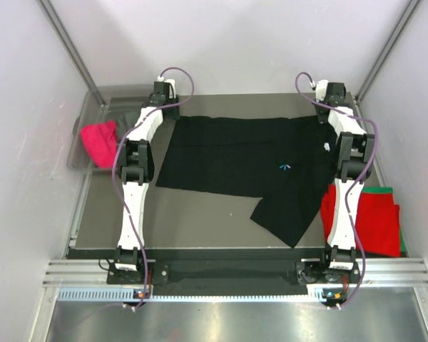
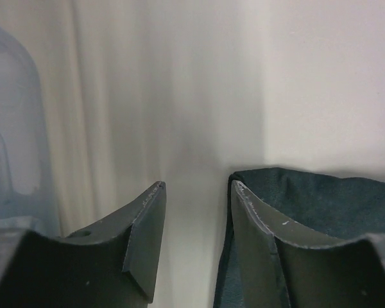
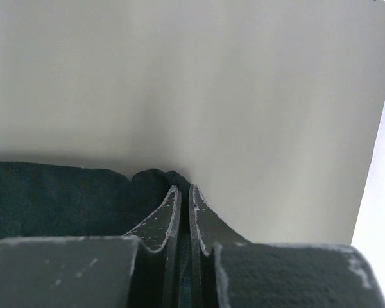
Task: Fold and stack the t-shirts
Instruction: Fold the tshirt
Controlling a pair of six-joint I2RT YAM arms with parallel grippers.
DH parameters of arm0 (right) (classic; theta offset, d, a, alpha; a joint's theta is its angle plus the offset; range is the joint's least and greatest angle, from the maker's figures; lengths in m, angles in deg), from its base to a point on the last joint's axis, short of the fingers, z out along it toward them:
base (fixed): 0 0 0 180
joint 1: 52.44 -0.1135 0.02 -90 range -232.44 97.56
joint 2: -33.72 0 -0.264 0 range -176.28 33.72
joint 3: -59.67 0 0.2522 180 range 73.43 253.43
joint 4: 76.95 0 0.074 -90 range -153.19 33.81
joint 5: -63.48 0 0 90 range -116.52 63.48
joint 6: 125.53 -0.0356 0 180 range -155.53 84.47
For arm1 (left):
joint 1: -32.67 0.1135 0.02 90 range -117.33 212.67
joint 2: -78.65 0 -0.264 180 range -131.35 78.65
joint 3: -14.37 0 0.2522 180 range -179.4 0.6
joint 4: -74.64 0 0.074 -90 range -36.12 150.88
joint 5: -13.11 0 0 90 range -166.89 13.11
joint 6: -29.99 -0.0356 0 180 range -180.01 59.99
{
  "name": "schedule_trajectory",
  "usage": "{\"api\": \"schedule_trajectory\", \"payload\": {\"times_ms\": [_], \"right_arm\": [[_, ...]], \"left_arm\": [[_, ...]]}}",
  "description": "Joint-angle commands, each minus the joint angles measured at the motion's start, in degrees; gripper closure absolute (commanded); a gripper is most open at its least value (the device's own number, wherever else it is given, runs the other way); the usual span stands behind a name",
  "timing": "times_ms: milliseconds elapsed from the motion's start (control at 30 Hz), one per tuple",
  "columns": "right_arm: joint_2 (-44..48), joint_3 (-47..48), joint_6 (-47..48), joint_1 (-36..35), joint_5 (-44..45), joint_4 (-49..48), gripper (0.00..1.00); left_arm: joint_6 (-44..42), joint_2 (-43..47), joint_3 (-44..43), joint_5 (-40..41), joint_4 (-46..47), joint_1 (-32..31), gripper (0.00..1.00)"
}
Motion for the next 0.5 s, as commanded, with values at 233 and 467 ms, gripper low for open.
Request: {"api": "schedule_trajectory", "payload": {"times_ms": [233,467], "right_arm": [[5.76,-3.98,-1.04,-1.34,-1.34,0.26,1.0],[6.72,-5.74,-0.6,-1.61,-1.34,-0.09,1.0]], "left_arm": [[0.76,7.28,-1.37,3.94,2.34,-1.97,0.44],[-2.05,8.77,0.12,11.14,4.7,-3.12,0.44]]}}
